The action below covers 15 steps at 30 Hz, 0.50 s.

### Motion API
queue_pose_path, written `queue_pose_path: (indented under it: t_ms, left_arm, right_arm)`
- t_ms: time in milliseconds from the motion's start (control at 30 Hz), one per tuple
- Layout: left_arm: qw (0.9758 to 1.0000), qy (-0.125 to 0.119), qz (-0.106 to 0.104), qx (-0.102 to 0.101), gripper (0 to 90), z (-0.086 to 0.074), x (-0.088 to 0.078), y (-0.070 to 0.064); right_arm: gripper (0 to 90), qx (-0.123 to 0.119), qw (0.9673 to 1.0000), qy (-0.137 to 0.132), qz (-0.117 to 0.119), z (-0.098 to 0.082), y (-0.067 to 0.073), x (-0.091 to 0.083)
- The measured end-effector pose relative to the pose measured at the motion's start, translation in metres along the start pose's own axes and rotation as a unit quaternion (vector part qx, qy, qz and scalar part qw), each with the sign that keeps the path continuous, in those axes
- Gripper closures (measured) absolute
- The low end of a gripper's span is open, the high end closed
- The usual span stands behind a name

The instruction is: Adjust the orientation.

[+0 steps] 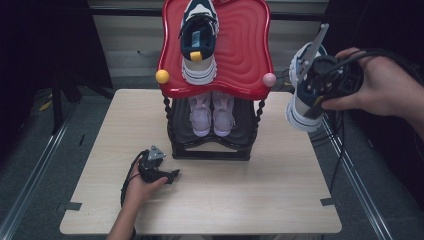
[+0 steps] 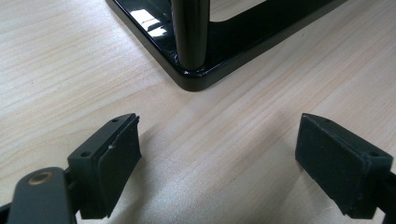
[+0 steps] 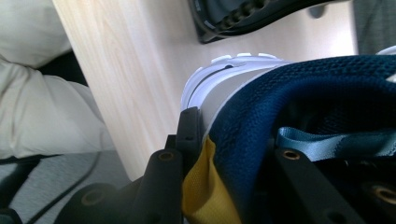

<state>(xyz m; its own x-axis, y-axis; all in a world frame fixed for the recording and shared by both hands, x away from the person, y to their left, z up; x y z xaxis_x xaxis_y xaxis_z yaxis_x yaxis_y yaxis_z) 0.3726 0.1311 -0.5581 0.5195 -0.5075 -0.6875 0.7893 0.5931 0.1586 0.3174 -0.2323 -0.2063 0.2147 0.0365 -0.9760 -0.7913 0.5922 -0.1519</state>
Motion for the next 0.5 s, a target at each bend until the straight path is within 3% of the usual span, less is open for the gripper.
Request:
queue_pose_path:
  t_ms: [167,300,433,500]
  left_arm:
    - [1.0000,0.000,0.000,-0.002,13.6,0.000,0.000,0.000]
    - [1.0000,0.003,-0.001,0.002,13.6,0.000,0.000,0.000]
    - [1.0000,0.003,-0.001,0.003,13.6,0.000,0.000,0.000]
    - [1.0000,0.003,-0.001,0.002,13.6,0.000,0.000,0.000]
  right_arm:
    - [72.9,-0.010,0.9991,-0.021,-0.035,0.024,0.001,-0.040]
    - [73.2,-0.027,0.9974,-0.037,-0.056,0.050,0.005,-0.062]
    - [73.6,-0.037,0.9947,-0.053,-0.080,0.078,0.007,-0.066]
    - [73.8,-0.041,0.9937,-0.067,-0.079,0.092,0.007,-0.065]
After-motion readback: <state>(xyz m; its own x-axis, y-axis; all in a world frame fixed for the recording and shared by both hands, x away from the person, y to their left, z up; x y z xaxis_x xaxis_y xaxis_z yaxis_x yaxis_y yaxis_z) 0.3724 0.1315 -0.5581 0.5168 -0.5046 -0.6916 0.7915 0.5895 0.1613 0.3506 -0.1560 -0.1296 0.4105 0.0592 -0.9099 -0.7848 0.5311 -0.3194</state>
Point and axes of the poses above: each handheld gripper's, and its own axes: x roughly forward along the jaws, z roughly out of its top, y roughly to its left, the point moved 7 cm from there along x, roughly forward along the jaws, and after that the axes turned 14 degrees about x, right-handed, at the moved point
